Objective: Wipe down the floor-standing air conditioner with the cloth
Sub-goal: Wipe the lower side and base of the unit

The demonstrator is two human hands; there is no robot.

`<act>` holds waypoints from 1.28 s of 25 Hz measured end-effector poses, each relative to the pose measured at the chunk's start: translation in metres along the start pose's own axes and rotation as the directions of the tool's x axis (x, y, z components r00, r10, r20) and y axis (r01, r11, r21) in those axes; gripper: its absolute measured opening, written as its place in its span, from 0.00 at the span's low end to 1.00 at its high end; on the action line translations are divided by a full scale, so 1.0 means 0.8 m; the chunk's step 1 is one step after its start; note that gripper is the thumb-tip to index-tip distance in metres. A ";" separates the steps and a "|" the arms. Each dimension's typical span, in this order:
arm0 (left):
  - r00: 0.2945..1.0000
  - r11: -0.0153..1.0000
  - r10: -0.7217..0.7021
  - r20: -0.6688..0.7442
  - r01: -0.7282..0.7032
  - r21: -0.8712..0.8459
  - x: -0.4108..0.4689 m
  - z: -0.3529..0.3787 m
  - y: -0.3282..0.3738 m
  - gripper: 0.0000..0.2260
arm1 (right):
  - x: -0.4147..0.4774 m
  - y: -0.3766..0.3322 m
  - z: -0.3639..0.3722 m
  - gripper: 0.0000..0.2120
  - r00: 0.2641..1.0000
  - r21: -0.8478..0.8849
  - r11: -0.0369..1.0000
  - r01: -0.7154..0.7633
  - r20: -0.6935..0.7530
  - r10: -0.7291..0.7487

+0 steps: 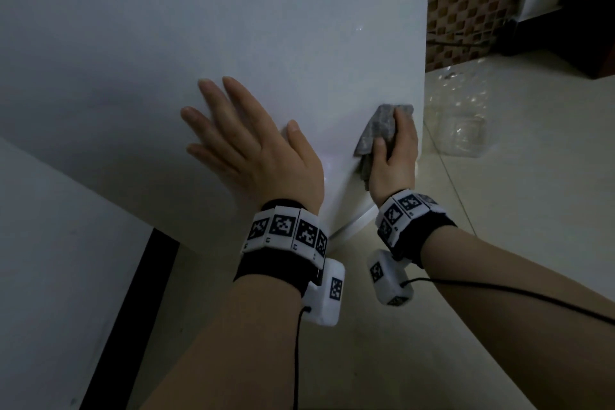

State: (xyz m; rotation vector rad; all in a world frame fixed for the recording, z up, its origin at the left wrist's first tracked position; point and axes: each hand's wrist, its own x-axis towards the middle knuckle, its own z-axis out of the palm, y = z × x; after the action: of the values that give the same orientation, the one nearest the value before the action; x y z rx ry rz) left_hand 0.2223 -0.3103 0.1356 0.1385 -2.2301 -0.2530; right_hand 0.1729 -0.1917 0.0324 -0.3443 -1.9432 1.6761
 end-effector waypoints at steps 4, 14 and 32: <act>1.000 1.000 -0.013 -0.024 0.013 0.008 0.000 0.004 0.004 0.35 | 0.022 0.003 -0.008 0.23 0.996 0.097 0.992 -0.086 -0.027 0.089; 0.998 0.999 -0.050 -0.048 0.049 -0.013 0.002 0.007 0.012 0.36 | 0.039 0.009 -0.013 0.23 0.992 0.089 0.991 -0.102 -0.063 0.108; 0.995 0.997 -0.073 -0.071 0.071 -0.039 0.002 0.015 0.018 0.37 | 0.067 0.023 -0.017 0.24 0.944 -0.038 0.945 -0.325 -0.082 0.321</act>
State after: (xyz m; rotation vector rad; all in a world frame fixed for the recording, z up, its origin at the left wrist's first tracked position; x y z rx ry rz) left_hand 0.2116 -0.2951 0.1326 0.2055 -2.1500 -0.3222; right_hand 0.1336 -0.1487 0.0281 -0.7714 -1.9559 1.7849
